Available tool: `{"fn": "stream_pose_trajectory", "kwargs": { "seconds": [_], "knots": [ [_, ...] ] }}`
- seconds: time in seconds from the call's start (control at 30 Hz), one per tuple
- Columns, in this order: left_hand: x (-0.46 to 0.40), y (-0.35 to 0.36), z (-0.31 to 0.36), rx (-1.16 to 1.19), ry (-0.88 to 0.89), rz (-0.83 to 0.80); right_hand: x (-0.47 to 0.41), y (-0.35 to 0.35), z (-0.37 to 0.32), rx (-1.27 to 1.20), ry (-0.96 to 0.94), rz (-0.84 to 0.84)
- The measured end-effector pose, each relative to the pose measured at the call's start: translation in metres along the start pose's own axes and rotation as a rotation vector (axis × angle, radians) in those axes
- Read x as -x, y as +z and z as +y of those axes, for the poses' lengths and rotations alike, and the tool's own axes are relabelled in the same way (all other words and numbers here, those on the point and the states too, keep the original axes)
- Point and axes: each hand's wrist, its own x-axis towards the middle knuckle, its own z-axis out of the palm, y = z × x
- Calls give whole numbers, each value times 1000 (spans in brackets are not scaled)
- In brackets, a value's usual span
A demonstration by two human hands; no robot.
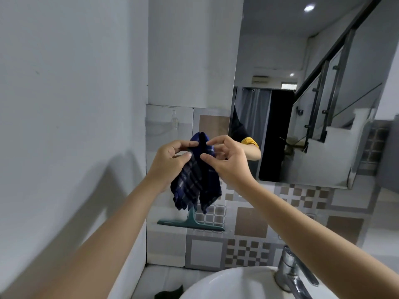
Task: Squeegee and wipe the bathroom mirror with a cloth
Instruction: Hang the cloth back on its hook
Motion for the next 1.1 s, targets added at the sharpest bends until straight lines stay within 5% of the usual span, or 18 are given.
{"fn": "stream_pose_trajectory", "kwargs": {
  "seconds": [0.33,0.67,1.1],
  "knots": [
    [-52,-42,5,-492,128,250,-62,26,4,384,-198,-9],
    [-131,-63,-7,-502,137,316,-154,58,10,532,-216,-63],
    [-128,-44,-40,-260,70,382,-129,94,37,-91,188,76]
  ]
}}
